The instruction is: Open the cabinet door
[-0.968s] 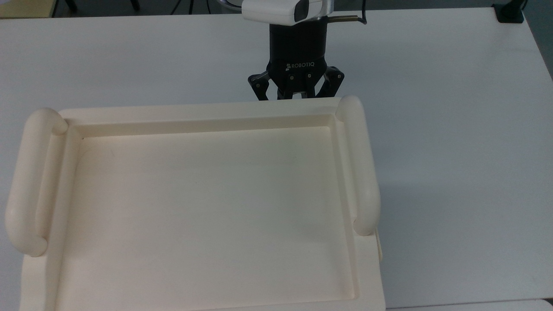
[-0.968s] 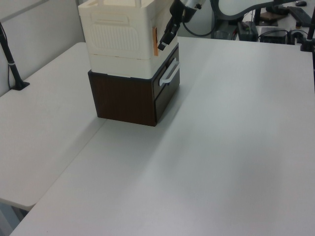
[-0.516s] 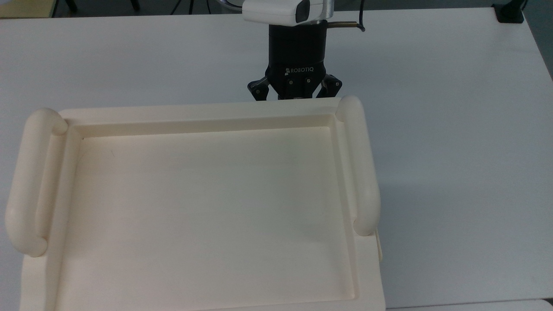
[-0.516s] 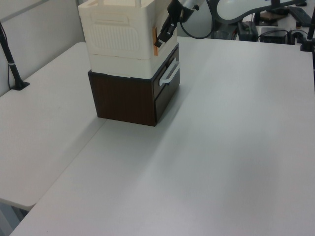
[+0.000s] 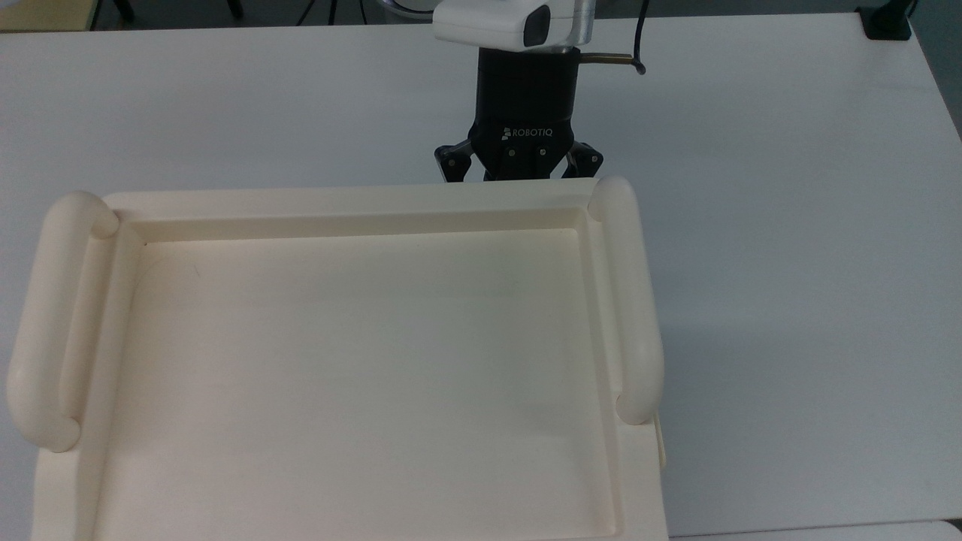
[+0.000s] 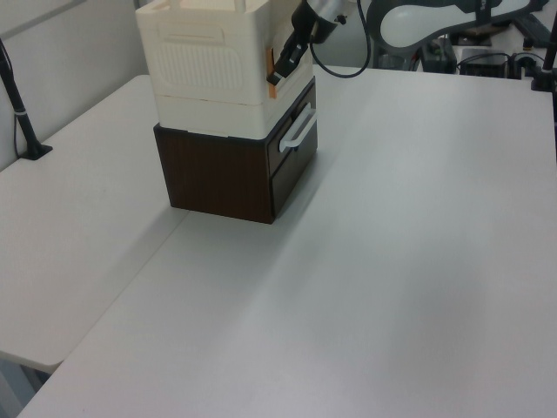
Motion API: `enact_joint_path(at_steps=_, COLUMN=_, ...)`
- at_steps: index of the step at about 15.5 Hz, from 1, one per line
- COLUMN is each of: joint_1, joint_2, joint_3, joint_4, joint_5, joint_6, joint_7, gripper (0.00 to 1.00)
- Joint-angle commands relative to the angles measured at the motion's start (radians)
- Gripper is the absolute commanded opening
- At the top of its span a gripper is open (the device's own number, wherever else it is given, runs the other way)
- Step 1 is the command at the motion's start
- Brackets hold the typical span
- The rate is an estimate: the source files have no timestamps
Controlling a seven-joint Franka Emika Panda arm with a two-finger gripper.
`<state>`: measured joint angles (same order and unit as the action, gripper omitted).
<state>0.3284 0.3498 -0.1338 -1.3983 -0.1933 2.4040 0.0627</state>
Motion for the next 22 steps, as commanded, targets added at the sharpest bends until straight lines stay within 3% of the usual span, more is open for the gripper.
enact_joint_path(at_steps=1, joint_1=0.008, joint_2=0.040, joint_3=-0.030, joint_4=0.038, joint_5=-0.029, joint_6=0.058, joint_7=0.037, gripper=0.21)
enact_joint_path(at_steps=4, joint_1=0.009, joint_2=0.032, joint_3=-0.030, joint_4=0.028, joint_5=-0.032, joint_6=0.055, joint_7=0.034, gripper=0.00)
enact_joint_path(at_steps=9, joint_1=0.000, joint_2=-0.043, joint_3=-0.026, joint_4=-0.021, joint_5=-0.020, joint_6=0.037, joint_7=0.026, gripper=0.00)
enact_joint_path(at_steps=11, joint_1=-0.003, joint_2=-0.070, joint_3=-0.018, joint_4=-0.051, joint_5=-0.014, joint_6=-0.040, joint_7=-0.004, gripper=0.00)
enact_joint_path(at_steps=19, joint_1=-0.035, joint_2=-0.199, joint_3=-0.001, joint_4=-0.169, joint_5=0.086, joint_6=-0.164, joint_7=-0.145, gripper=0.00)
enact_joint_path(at_steps=22, joint_1=-0.097, joint_2=-0.274, joint_3=-0.003, joint_4=-0.188, joint_5=0.210, joint_6=-0.311, joint_7=-0.269, gripper=0.00)
